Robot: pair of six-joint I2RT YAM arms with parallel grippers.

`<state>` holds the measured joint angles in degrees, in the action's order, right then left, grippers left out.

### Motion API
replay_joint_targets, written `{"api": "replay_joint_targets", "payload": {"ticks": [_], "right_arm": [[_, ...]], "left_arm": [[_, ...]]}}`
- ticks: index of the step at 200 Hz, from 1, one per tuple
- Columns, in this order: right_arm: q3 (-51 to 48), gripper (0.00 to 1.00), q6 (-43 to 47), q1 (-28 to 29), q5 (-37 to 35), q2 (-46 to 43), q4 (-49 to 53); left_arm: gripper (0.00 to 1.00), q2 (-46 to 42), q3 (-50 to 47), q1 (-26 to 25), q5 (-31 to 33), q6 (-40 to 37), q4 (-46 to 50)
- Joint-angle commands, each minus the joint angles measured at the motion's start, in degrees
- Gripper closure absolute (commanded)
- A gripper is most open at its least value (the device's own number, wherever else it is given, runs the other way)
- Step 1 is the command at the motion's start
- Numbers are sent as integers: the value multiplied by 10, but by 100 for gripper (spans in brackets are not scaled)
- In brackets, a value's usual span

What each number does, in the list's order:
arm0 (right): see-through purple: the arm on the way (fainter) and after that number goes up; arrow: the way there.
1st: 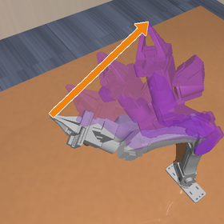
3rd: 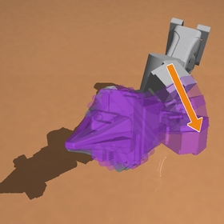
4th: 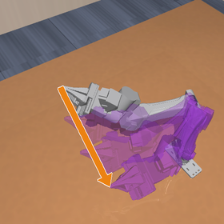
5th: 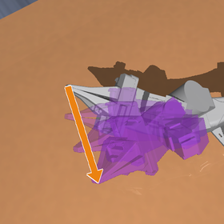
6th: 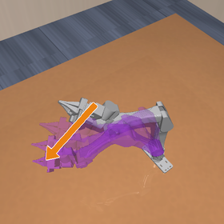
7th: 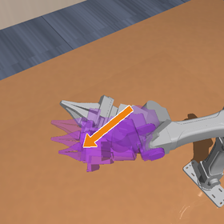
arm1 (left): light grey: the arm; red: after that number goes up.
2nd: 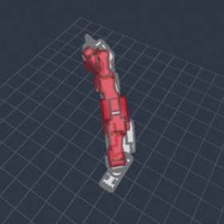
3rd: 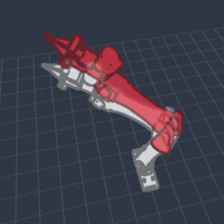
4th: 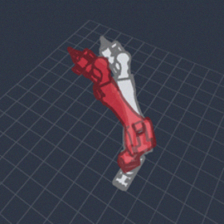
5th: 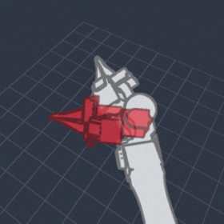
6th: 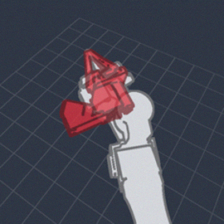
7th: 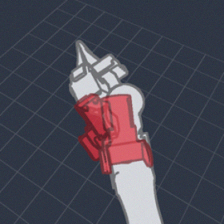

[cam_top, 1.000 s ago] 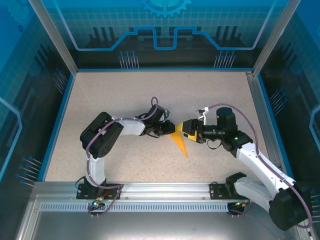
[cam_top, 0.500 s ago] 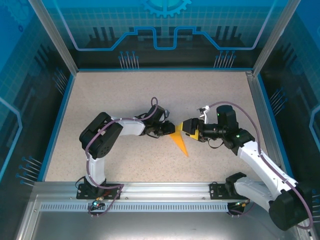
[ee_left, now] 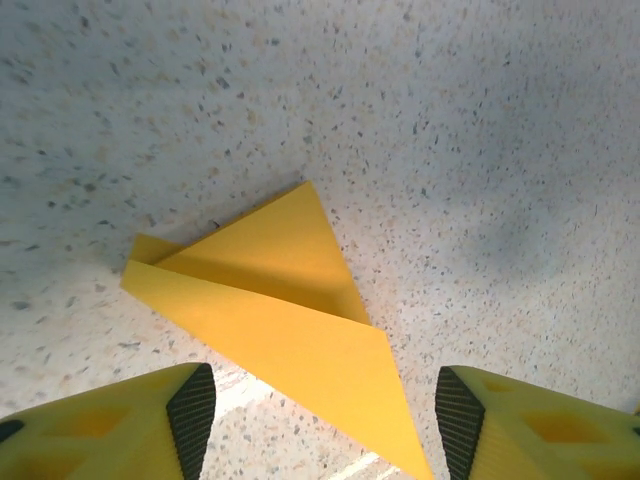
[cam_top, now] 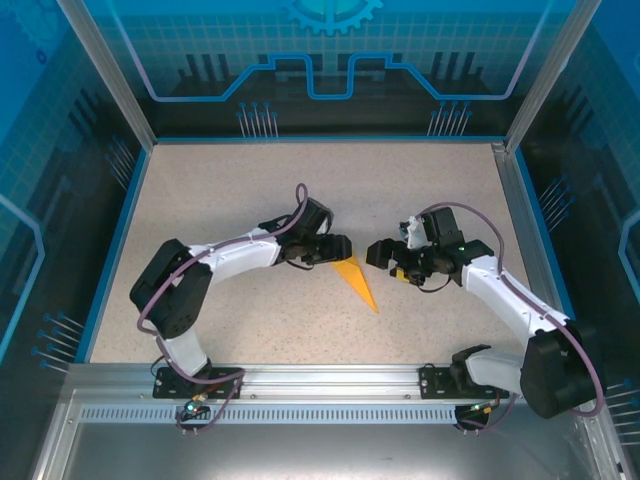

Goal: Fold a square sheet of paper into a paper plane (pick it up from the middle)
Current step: Fold the wing for the fifth time at the center of the table, then move a paper plane to the center of the table.

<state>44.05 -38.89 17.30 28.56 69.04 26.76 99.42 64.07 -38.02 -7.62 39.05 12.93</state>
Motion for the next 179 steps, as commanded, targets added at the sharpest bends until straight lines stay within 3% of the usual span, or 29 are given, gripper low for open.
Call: {"api": "replay_joint_targets", "payload": {"ticks": [1,46,116,179], "right_arm": [[21,1,29,-7,-33,6,20],[-8,1,29,-17,-152,-39,37],[-64,1,62,-86,-103,-12,6],[-92,1,67,-88,-98,-50,-3]], "left_arm": [[34,-16,33,-20,73,25,110],[31,50,135,-83,157,108,236],[25,154,243,-111,164,173,304],[25,202,296,-114,149,169,328]]}}
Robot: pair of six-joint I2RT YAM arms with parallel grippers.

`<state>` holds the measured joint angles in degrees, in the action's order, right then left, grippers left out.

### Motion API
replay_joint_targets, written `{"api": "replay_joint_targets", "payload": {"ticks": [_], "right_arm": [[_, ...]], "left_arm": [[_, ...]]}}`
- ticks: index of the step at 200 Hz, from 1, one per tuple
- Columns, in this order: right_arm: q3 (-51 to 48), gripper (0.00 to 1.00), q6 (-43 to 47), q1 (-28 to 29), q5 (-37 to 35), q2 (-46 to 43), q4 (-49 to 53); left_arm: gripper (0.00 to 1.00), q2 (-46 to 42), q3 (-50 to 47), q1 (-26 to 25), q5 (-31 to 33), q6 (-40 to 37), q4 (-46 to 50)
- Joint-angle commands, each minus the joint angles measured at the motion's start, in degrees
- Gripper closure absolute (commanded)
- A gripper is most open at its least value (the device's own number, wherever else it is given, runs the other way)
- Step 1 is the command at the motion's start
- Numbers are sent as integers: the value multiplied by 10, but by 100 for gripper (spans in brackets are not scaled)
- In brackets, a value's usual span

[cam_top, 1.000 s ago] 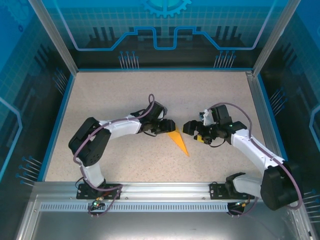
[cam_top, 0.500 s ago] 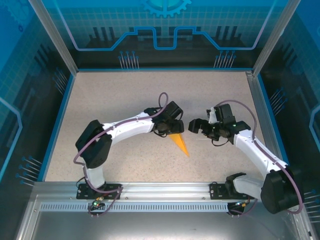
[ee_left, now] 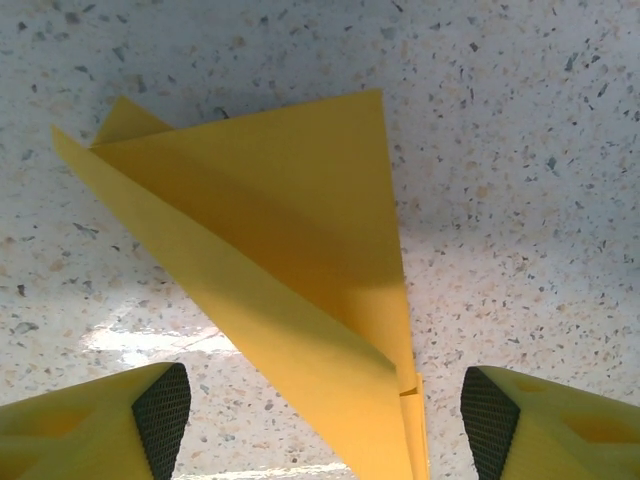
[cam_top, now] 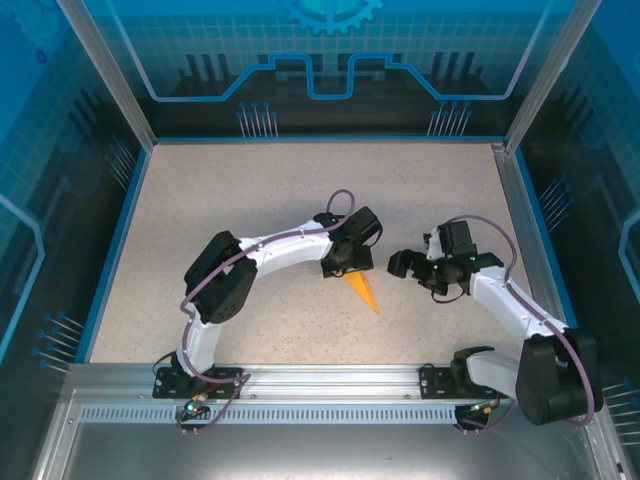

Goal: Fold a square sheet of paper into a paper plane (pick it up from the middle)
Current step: Move a paper plane to the center of the table.

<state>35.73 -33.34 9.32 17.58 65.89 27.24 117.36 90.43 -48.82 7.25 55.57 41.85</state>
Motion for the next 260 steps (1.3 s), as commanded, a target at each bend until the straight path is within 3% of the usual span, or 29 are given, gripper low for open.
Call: {"api": "replay_joint_targets", "payload": {"ticks": [1,32,66,108,146,170,217,238,260], "right_arm": [[-10,1,12,-9,13,-19,-7],[-21,1,17,-8,28,-44,-17],[-19,1,15,-8,-4,-106,0],[-14,1,14,-8,-16,-119,7],[-27,1,34,-8,8,-71,-12],[13,1,56,-6,-9,-9,52],[7,1,62,52,19,2,-22],[16,5,76,77,31,27,-41],[31,23,89,113,24,64,-61]], "left_arm": [[25,24,33,-6,1,5,39],[32,26,36,-6,8,3,53],[50,5,8,-6,18,3,52],[62,-29,-33,-6,15,-2,22],[65,-67,-78,-6,22,2,-3],[69,-95,-121,-6,22,4,-41],[73,-104,-145,-5,15,-5,-58],[73,-117,-162,-5,21,-4,-66],[75,-124,-175,-3,20,-4,-81]]}}
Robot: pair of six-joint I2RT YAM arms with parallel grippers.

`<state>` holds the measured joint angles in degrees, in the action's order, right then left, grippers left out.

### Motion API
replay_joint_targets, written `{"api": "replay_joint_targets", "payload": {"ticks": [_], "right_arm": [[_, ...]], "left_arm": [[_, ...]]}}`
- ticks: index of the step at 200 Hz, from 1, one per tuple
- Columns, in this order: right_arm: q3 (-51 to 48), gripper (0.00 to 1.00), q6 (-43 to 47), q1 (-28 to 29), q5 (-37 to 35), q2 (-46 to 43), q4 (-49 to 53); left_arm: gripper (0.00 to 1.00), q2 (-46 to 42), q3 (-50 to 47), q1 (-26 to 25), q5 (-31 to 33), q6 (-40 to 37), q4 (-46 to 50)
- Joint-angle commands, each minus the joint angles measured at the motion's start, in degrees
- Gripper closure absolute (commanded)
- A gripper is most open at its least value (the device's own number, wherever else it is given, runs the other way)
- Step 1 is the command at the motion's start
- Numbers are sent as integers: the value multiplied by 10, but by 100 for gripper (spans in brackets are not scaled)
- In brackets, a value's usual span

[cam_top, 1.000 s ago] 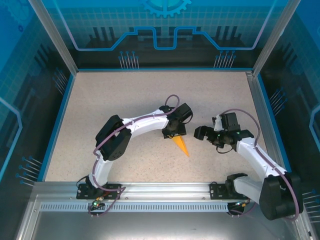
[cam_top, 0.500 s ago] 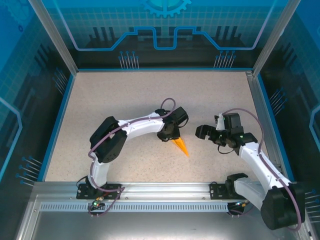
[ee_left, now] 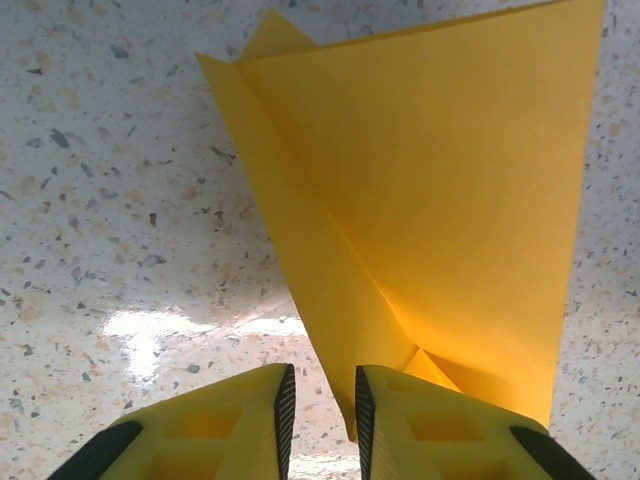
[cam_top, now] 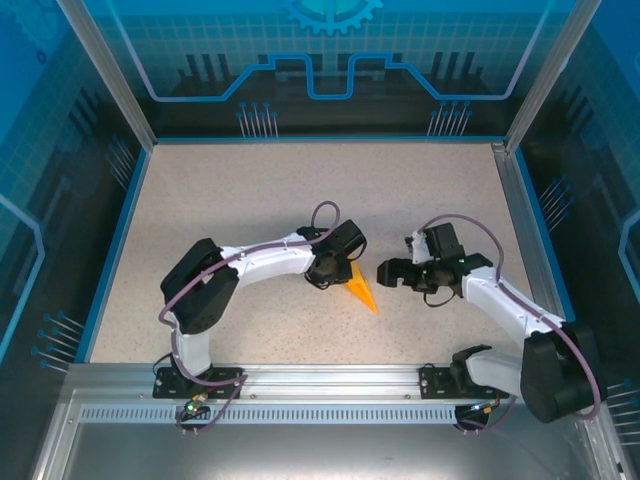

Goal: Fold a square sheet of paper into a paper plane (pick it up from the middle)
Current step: Move a paper plane to the center of the table.

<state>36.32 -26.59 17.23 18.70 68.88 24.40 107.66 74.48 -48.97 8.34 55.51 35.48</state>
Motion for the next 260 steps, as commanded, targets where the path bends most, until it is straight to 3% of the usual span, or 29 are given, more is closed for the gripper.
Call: {"api": "replay_joint_targets", "payload": {"ticks": [1,31,90,144,203,260], "right_arm": [[26,23,22,36,12,36,-33],[55,30,36,79,-8,96,-47],[94,37,59,98,1,198,-65],[93,42,66,113,1,219,-70],[78,41,85,123,30,197,-76],[77,43,89,126,9,202,-74]], "left_arm": [[75,-27,-15,-2,9,-4,-17],[76,-24,-18,-2,7,-2,-20],[76,-24,-18,-1,9,-1,-17],[76,-25,-18,0,9,-1,-16],[76,-26,-19,0,9,0,-15],[76,-27,-18,1,8,0,-15]]}}
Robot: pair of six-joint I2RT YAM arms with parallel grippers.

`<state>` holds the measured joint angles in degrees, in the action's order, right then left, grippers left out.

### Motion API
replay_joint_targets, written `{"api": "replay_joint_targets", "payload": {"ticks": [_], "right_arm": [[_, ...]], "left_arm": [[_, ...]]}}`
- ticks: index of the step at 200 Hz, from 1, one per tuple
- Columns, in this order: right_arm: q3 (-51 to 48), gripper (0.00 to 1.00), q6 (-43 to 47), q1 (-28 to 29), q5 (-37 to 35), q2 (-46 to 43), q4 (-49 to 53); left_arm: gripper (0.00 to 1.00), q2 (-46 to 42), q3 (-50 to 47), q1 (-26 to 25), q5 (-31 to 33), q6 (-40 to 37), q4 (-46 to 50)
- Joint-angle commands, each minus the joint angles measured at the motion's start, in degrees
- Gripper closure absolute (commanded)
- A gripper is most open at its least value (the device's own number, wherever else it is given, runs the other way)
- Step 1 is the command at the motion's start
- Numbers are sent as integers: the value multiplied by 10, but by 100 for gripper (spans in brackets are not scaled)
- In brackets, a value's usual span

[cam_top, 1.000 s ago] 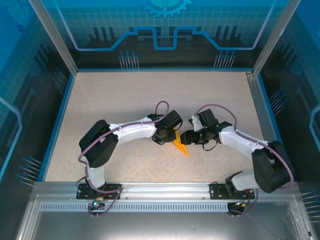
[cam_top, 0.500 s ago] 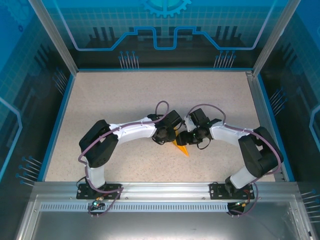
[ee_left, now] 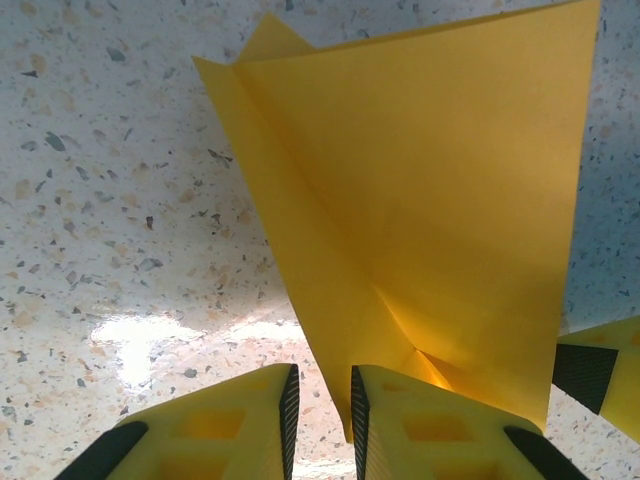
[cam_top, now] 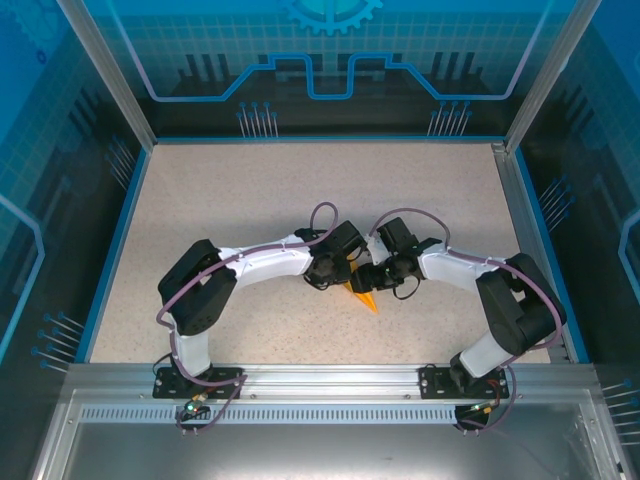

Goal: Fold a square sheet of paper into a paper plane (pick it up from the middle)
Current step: Move a paper plane to the center of the table.

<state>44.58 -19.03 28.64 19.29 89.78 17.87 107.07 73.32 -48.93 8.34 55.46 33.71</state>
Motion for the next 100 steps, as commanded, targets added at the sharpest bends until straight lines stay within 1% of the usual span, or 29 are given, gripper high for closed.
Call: {"api": "replay_joint_targets", "payload": {"ticks": [1,36,53,64,100], "right_arm": [[-6,43,14,12,4,-7,-9],[-22,41,24,16,28,-17,-21],[-27,39,23,15,22,-21,-22],[-27,43,23,17,21,-21,-22],[-26,46,19,23,-4,-22,-19]], "left_arm": [[76,-21,-6,0,8,1,2],[76,-23,-8,0,8,1,1],[76,-22,-9,1,8,1,0],[76,-23,-10,1,8,1,-1],[75,-23,-10,1,8,1,-2]]}}
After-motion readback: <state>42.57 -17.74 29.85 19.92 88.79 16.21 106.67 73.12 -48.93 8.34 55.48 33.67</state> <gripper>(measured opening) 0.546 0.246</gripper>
